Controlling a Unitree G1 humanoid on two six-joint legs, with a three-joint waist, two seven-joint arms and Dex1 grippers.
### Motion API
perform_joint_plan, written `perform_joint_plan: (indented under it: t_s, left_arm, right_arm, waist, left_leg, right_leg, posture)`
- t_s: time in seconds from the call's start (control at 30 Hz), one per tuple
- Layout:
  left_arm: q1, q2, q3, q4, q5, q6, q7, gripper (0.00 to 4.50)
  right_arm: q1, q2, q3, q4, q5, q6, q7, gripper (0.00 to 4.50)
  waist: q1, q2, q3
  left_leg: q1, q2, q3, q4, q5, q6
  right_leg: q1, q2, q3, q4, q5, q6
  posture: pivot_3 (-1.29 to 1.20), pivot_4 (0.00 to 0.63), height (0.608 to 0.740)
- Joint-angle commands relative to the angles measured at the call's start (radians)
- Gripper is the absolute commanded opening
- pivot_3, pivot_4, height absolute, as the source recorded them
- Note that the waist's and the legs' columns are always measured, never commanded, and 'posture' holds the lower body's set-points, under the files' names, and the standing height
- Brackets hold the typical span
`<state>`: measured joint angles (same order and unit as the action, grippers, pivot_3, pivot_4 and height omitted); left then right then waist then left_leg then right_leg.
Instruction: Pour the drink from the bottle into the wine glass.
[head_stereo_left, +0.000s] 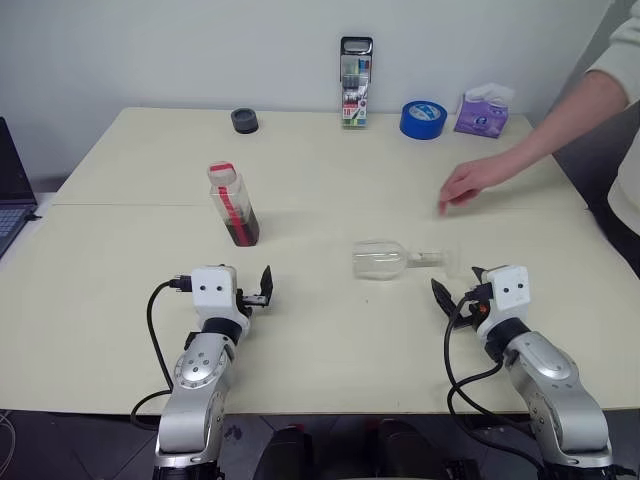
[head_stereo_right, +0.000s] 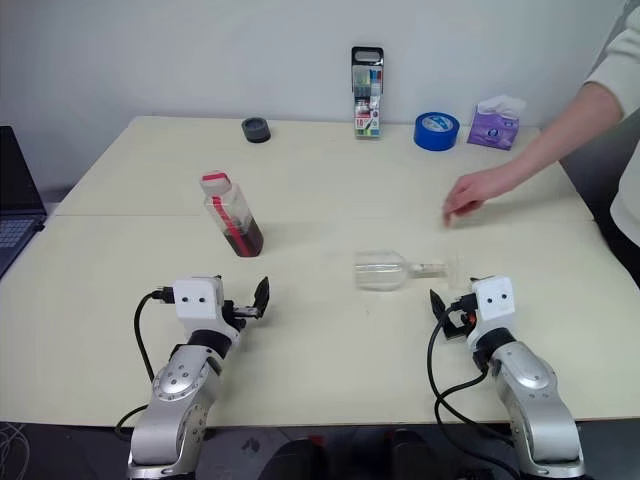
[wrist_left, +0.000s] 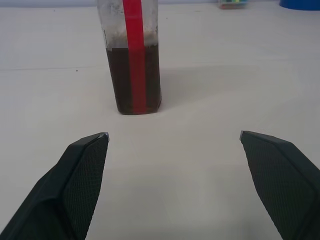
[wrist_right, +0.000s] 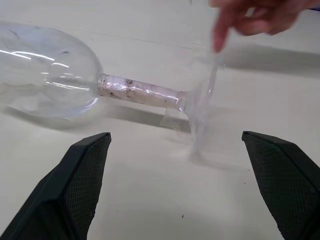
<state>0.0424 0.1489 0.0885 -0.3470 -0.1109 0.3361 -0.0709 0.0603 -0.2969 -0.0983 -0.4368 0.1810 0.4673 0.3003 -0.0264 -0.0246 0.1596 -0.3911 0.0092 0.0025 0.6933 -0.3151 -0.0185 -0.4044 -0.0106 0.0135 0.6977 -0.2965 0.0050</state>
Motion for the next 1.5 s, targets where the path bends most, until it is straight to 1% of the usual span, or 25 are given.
perform_joint_plan:
  t_s: [0.03,0.4,0.53,0.7,0.8,0.9,1.0,1.07,1.17,1.27,1.5]
  left_arm:
    - [0.002,-0.006,0.014,-0.021,0.0,-0.025,0.006,4.49]
    - [0.012,-0.006,0.018,-0.026,0.001,-0.029,0.006,4.49]
    - [0.027,-0.007,0.02,-0.049,-0.001,-0.021,0.009,4.49]
    - [0.025,-0.008,0.043,-0.138,-0.008,0.043,0.035,4.49]
    - [-0.007,-0.001,0.055,-0.161,-0.004,0.083,0.046,4.49]
    - [-0.055,0.01,0.062,-0.157,-0.001,0.111,0.048,4.49]
    - [-0.122,0.022,0.07,-0.132,-0.005,0.131,0.044,4.49]
    - [-0.161,0.03,0.071,-0.111,-0.004,0.139,0.039,4.49]
    - [-0.207,0.039,0.072,-0.08,0.003,0.14,0.039,4.49]
    - [-0.241,0.045,0.073,-0.054,0.008,0.14,0.039,4.49]
    - [-0.311,0.06,0.077,0.011,-0.002,0.132,0.025,4.49]
  right_arm:
    - [0.001,-0.007,-0.024,-0.048,0.019,-0.013,0.002,4.5]
    - [0.015,-0.011,-0.03,-0.071,0.031,-0.007,0.009,4.5]
    - [0.038,-0.04,-0.062,-0.128,0.063,0.02,0.025,4.5]
    - [0.036,-0.124,-0.149,-0.232,0.152,0.1,0.071,4.5]
    - [-0.072,-0.189,-0.19,-0.239,0.255,0.182,0.11,4.5]
    - [-0.217,-0.232,-0.188,-0.21,0.382,0.268,0.163,4.5]
    - [-0.378,-0.277,-0.156,-0.155,0.502,0.342,0.252,4.5]
    - [-0.465,-0.309,-0.127,-0.108,0.543,0.368,0.31,4.5]
    - [-0.561,-0.341,-0.085,-0.032,0.565,0.373,0.381,4.5]
    - [-0.615,-0.353,-0.054,0.022,0.566,0.362,0.426,4.5]
    - [-0.675,-0.324,-0.013,0.049,0.568,0.357,0.438,4.5]
  waist:
    - [0.0,0.0,0.0]
    - [0.0,0.0,0.0]
    - [0.0,0.0,0.0]
    - [0.0,0.0,0.0]
    - [-0.002,0.0,0.0]
    - [-0.003,0.0,0.0]
    - [-0.002,0.0,0.0]
    - [0.0,0.0,0.0]
    - [0.001,-0.001,0.0]
    - [0.003,-0.001,0.0]
    - [0.006,-0.001,0.0]
  left_leg:
    - [0.0,0.0,0.0,0.0,0.0,0.0]
    - [0.0,0.0,0.0,0.0,0.0,0.0]
    - [0.0,0.0,0.0,0.0,0.0,0.0]
    - [0.0,0.0,0.0,0.0,0.0,0.0]
    - [0.001,0.0,0.0,0.001,0.0,0.0]
    - [0.001,0.0,-0.001,0.001,0.0,0.0]
    - [0.001,0.001,-0.001,0.002,0.0,0.0]
    - [0.001,0.001,-0.001,0.002,0.0,0.0]
    - [0.0,0.001,-0.001,0.002,0.0,0.0]
    - [-0.002,0.0,-0.001,0.002,0.0,0.001]
    - [-0.003,0.0,-0.002,0.002,0.0,0.0]
  right_leg:
    - [0.0,0.0,0.0,0.0,0.0,0.0]
    - [0.0,0.0,0.0,0.0,0.0,0.0]
    - [0.0,0.0,0.0,0.0,0.0,0.0]
    - [0.0,0.0,0.0,0.0,0.0,0.0]
    - [0.001,0.0,0.0,0.0,0.0,0.0]
    - [0.001,0.002,0.0,0.0,0.0,0.0]
    - [0.002,0.003,0.0,0.0,0.0,0.0]
    - [0.002,0.003,0.0,0.0,0.0,0.0]
    - [0.002,0.002,0.0,-0.001,0.0,0.0]
    - [0.001,0.001,-0.001,-0.001,0.0,-0.001]
    - [0.0,0.0,-0.001,-0.001,0.0,-0.001]
  posture:
    - [0.0,0.15,0.74]
    - [0.0,0.15,0.74]
    - [0.0,0.15,0.74]
    - [0.0,0.15,0.74]
    - [0.0,0.15,0.74]
    - [0.0,0.15,0.74]
    - [0.0,0.15,0.74]
    - [0.0,0.15,0.74]
    - [0.0,0.15,0.74]
    - [0.0,0.15,0.74]
    - [0.0,0.15,0.74]
